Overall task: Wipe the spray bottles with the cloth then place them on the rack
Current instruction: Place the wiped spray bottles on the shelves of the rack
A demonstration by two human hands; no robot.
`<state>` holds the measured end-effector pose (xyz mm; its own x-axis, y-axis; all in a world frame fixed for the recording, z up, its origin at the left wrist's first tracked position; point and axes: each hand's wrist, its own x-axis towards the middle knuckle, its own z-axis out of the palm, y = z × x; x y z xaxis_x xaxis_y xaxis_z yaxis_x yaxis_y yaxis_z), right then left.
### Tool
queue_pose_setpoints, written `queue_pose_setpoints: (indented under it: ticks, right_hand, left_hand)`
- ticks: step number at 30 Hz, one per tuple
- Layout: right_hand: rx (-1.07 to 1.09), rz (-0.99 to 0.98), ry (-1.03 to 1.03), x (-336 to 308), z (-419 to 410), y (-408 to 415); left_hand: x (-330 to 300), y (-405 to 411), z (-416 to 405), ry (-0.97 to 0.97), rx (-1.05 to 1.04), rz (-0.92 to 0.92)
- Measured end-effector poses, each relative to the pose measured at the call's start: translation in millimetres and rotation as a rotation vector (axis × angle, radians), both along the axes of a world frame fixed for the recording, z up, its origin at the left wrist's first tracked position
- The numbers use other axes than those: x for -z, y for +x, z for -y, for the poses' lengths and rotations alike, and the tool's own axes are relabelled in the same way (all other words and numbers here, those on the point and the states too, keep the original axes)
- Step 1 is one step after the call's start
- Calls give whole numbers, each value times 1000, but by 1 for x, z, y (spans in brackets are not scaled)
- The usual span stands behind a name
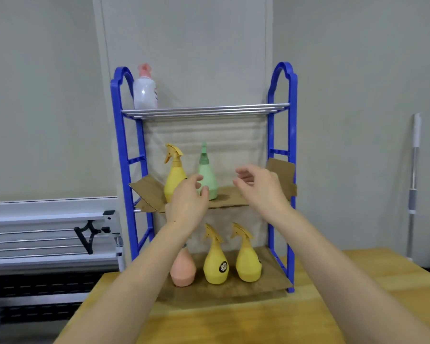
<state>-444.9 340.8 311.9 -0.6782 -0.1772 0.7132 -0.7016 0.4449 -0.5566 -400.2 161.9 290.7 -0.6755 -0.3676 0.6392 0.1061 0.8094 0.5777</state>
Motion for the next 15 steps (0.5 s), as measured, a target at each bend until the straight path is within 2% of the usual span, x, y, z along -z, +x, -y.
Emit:
queue_pose_setpoints:
  ticks: [3, 10, 15]
  right_hand:
    - [60, -53, -26, 19, -51, 30]
    - [241, 77, -11, 77, -178, 61]
    - [370, 97, 52, 130, -228, 79]
  left_hand:
    - [31, 9, -36, -35, 93, 44]
    - [107, 17, -124, -106, 254, 272]
    - [141, 13, -176, -97, 342, 378]
